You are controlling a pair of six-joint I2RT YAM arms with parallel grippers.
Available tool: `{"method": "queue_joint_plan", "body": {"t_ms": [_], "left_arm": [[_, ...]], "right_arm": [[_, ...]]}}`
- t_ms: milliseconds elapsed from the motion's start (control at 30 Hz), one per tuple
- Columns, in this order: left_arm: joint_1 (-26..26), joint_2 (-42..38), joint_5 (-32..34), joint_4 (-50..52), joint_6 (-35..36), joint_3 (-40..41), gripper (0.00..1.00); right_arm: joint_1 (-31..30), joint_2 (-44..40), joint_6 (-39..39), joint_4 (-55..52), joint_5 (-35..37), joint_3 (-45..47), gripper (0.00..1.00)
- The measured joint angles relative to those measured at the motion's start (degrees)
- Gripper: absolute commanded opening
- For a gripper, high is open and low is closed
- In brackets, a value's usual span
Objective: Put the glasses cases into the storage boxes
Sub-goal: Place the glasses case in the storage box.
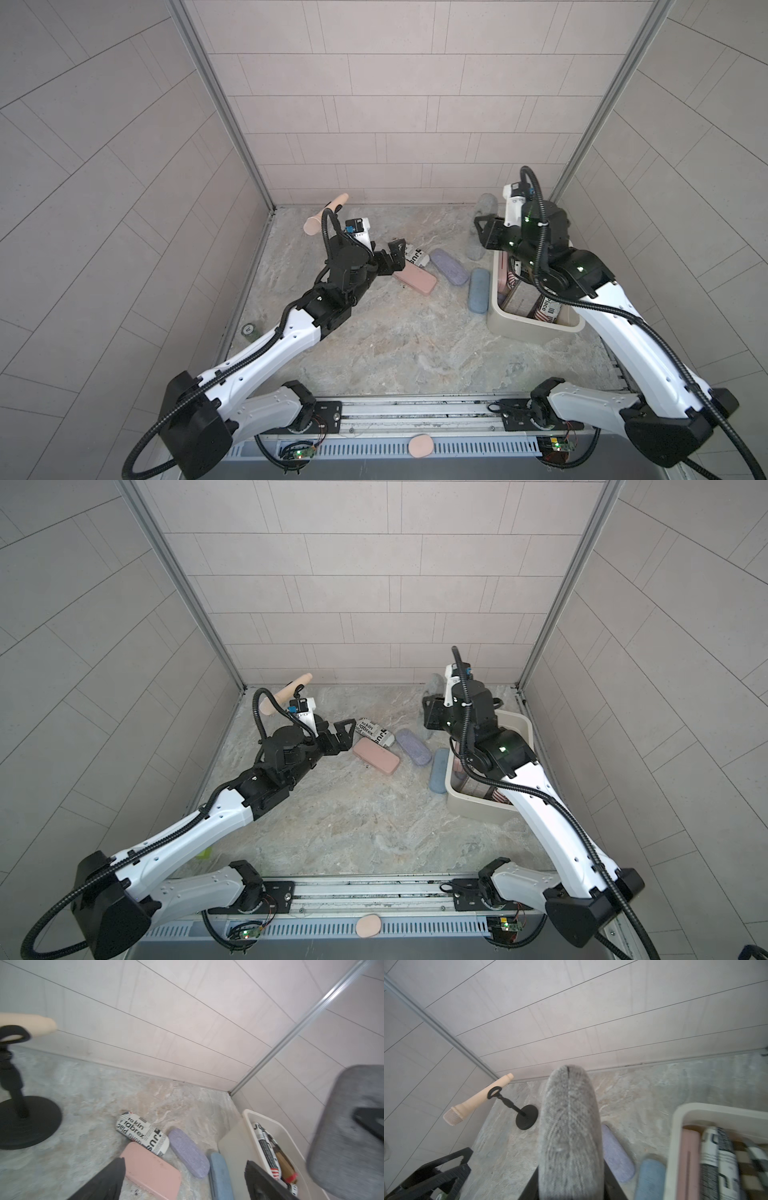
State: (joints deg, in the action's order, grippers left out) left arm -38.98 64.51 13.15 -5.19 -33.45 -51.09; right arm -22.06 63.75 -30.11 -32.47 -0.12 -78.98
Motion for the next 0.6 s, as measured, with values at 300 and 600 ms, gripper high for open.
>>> {"method": "queue_joint_plan", "body": {"t_ms": [300, 600], "left_arm": [[0.55, 1.88, 8.11, 8.11, -1.09, -1.99, 0.97], [1.38, 2.58, 7.65, 8.98, -1.84, -2.03, 0.97]], "right_arm": [[20.39, -8.85, 4.22, -11.72, -1.62, 10.12, 0.20], [20.74, -6.49, 5.49, -11.87, -9.94, 21.94, 0.19]]}}
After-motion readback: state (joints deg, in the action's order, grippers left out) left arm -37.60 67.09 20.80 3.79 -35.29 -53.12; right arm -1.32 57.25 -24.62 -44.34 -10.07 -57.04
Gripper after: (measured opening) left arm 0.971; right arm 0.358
